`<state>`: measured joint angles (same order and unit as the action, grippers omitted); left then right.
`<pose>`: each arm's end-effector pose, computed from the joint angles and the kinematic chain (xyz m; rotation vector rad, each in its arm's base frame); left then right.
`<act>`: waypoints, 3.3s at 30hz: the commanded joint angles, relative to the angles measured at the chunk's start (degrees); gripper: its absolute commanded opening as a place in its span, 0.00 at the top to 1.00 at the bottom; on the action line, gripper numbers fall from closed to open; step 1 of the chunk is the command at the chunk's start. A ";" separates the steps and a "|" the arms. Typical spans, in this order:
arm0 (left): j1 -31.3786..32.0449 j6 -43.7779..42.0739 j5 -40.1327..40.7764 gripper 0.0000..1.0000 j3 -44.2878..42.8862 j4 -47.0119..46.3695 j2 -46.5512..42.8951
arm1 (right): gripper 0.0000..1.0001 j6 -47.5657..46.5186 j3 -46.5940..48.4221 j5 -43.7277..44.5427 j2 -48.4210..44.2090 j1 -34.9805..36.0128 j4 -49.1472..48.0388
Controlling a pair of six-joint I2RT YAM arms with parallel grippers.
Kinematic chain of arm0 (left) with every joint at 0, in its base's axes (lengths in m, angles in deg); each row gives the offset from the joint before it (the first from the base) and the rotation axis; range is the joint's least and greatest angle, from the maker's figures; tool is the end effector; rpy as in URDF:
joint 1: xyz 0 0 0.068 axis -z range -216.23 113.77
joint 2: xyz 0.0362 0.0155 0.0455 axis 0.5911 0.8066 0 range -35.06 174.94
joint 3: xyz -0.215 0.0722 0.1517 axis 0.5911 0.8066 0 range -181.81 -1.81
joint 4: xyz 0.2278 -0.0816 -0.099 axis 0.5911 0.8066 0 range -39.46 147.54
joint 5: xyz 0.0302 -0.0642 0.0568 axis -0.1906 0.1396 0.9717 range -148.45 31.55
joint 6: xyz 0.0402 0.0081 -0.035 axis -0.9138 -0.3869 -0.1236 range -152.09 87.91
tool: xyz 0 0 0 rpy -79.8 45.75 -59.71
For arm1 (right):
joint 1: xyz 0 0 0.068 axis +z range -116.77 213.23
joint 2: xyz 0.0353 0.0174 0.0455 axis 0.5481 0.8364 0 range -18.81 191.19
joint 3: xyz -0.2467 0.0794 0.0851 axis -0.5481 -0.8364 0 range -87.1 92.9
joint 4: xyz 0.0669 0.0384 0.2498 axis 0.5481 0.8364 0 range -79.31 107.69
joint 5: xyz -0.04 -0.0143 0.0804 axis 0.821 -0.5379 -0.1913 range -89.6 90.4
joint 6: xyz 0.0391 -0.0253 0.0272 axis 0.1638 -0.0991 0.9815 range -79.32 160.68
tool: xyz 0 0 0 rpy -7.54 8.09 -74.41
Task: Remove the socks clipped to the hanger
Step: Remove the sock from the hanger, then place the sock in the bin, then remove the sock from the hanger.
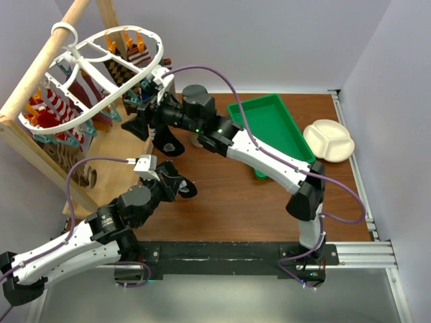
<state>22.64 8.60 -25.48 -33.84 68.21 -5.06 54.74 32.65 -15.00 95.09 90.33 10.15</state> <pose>0.0858 -0.1047 0.2861 -0.1151 1.8524 -0.7026 0.2486 0.4016 0.4515 -0.7938 1.3688 1.1898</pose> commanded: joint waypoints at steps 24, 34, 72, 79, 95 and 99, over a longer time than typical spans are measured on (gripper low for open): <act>1.24 -13.26 -11.78 1.00 -23.22 -24.61 38.54 | 0.02 2.54 -50.65 64.59 -56.15 0.03 13.89; -1.12 -19.50 -10.12 1.00 -47.14 -28.83 61.65 | 0.02 5.27 -55.32 72.61 -70.39 0.03 19.34; -9.92 -19.69 -27.79 0.14 -54.84 -41.58 82.61 | 0.01 -0.09 -53.21 69.37 -67.86 0.03 21.02; -8.95 -15.11 -24.63 0.17 -33.21 -38.25 65.47 | 0.01 0.71 -55.84 56.29 -63.29 -0.06 13.39; -4.29 6.85 -11.18 0.21 2.23 -13.04 28.29 | 0.04 -4.74 -47.07 18.67 -35.17 -1.99 -11.41; -4.12 14.49 -7.41 0.23 2.68 -2.93 21.53 | 0.04 -7.82 -43.11 15.58 -28.40 -2.08 -13.96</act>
<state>18.22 12.64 -38.33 -31.00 54.81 22.21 50.85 -15.63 7.01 63.33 88.39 3.95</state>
